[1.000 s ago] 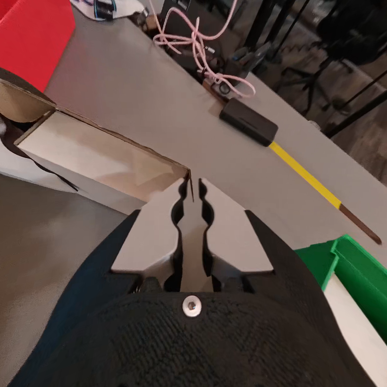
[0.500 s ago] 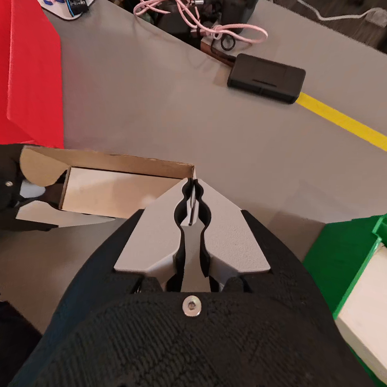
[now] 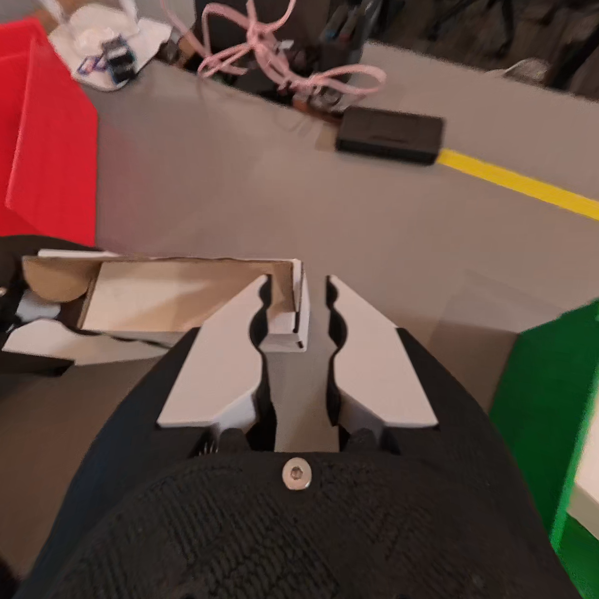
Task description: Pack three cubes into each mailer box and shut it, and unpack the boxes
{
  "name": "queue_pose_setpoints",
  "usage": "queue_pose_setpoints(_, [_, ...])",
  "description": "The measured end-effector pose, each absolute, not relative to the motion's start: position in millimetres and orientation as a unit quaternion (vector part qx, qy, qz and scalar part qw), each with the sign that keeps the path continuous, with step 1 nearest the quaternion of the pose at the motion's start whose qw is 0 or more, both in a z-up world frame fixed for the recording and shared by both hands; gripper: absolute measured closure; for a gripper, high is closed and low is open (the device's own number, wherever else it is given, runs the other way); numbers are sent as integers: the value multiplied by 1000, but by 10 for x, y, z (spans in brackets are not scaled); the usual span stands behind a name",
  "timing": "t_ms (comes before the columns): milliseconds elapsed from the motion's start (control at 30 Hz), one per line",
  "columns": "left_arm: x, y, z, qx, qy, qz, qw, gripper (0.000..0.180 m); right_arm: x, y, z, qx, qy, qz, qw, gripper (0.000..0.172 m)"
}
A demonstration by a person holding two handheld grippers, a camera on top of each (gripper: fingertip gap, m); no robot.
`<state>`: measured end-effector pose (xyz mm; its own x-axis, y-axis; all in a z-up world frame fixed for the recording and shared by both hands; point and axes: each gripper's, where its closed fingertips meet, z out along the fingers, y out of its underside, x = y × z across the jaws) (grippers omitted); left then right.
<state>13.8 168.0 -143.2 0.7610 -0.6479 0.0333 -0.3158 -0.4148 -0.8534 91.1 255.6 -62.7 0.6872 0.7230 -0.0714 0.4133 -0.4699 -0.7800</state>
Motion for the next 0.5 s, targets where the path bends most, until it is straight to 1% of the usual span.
queue_pose_setpoints(33, [138,1680,-1433,-821,293,-183,455,117,957,2575,-527,-824,-327,182,426,130])
queue_pose_setpoints(100, [139,1680,-1432,-821,294,-182,455,117,923,2430,-237,-777,-315,174,517,131])
queue_pose_setpoints(133, [139,1680,-1432,-821,294,-183,455,117,787,2230,-135,-746,-329,198,544,138])
queue_pose_setpoints(167, [140,1681,-1432,-820,294,-183,455,117,615,1997,-111,-722,-354,225,550,143])
queue_pose_setpoints(233, [139,1682,-1432,-820,294,-184,456,117,279,1616,-256,-704,-406,258,522,144])
queue_pose_setpoints(300, [140,1682,-1431,-820,294,-183,456,117,-11,1373,-436,-698,-441,300,477,138])
queue_pose_setpoints(400, [142,1680,-1431,-819,295,-182,458,117,-227,1351,-542,-695,-445,321,465,138])
queue_pose_setpoints(433, [142,1680,-1431,-819,295,-181,458,117,-261,1376,-560,-695,-444,318,467,141])
queue_pose_setpoints(500, [142,1680,-1431,-819,295,-182,457,117,-275,1438,-580,-698,-442,301,476,157])
